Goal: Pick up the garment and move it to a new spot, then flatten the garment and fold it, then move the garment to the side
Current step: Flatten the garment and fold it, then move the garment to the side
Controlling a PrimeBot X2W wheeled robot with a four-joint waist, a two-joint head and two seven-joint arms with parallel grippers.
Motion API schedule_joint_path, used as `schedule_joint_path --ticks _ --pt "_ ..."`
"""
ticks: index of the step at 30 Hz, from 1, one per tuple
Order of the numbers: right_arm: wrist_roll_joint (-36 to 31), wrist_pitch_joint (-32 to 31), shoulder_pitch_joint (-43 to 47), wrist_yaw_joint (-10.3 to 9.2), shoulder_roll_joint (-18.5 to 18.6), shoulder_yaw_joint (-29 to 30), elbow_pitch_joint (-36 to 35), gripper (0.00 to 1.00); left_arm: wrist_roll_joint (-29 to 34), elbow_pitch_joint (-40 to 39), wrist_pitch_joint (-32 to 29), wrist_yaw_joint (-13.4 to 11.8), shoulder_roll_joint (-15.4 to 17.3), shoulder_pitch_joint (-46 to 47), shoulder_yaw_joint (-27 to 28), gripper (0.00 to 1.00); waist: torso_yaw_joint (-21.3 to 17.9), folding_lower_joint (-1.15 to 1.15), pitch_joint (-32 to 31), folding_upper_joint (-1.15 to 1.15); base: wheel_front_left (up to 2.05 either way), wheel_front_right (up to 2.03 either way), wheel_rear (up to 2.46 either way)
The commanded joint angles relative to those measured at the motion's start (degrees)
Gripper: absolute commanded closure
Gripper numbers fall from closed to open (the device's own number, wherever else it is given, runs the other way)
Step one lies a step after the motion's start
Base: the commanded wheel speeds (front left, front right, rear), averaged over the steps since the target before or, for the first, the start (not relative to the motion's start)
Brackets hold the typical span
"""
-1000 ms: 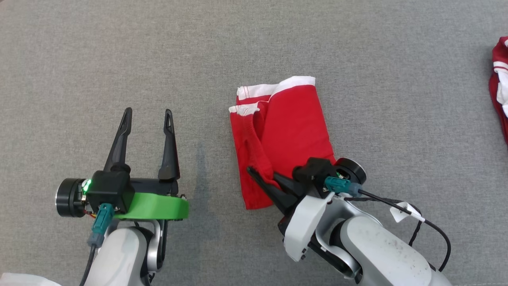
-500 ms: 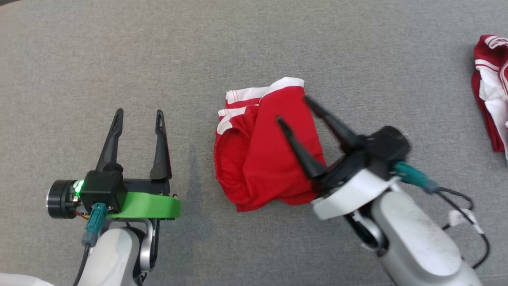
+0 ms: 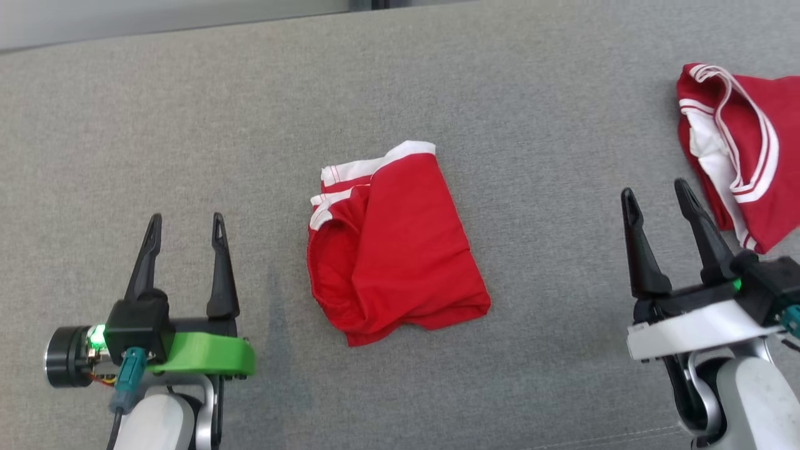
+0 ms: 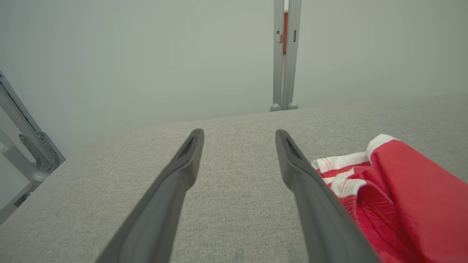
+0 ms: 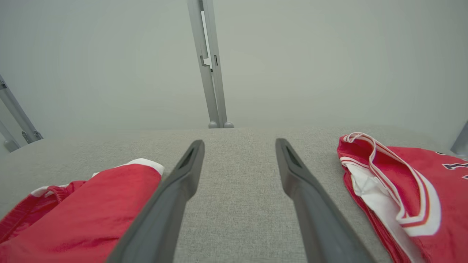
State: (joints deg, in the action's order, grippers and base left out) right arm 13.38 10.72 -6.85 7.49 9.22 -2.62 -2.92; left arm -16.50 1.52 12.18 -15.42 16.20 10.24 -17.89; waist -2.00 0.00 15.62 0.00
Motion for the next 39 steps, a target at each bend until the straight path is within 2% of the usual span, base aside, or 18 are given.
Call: schedule_joint_path --ticks 1,16,39 --pt "-0.24 -0.42 1.48 -0.01 -0.43 0.34 -0.82 0.0 -0.12 -0.16 -0.03 -0.35 0.55 -1.32 0.29 0.0 -1.25 0.0 -2.39 0.0 0.0 0.0 0.0" --pt "-0.81 -5.12 10.96 -0.01 -1.39 0.9 -5.87 0.0 -1.95 -0.8 -1.38 -1.84 0.88 -9.59 -0.52 0.0 -1.95 0.0 -10.59 0.0 0.0 0.0 0.0" --pt "-0.86 -7.58 12.13 -0.01 -0.81 1.86 -7.63 0.0 -3.36 0.14 -0.77 -2.38 0.41 -9.19 -0.39 0.0 -0.74 0.0 -10.68 0.0 0.0 0.0 0.0"
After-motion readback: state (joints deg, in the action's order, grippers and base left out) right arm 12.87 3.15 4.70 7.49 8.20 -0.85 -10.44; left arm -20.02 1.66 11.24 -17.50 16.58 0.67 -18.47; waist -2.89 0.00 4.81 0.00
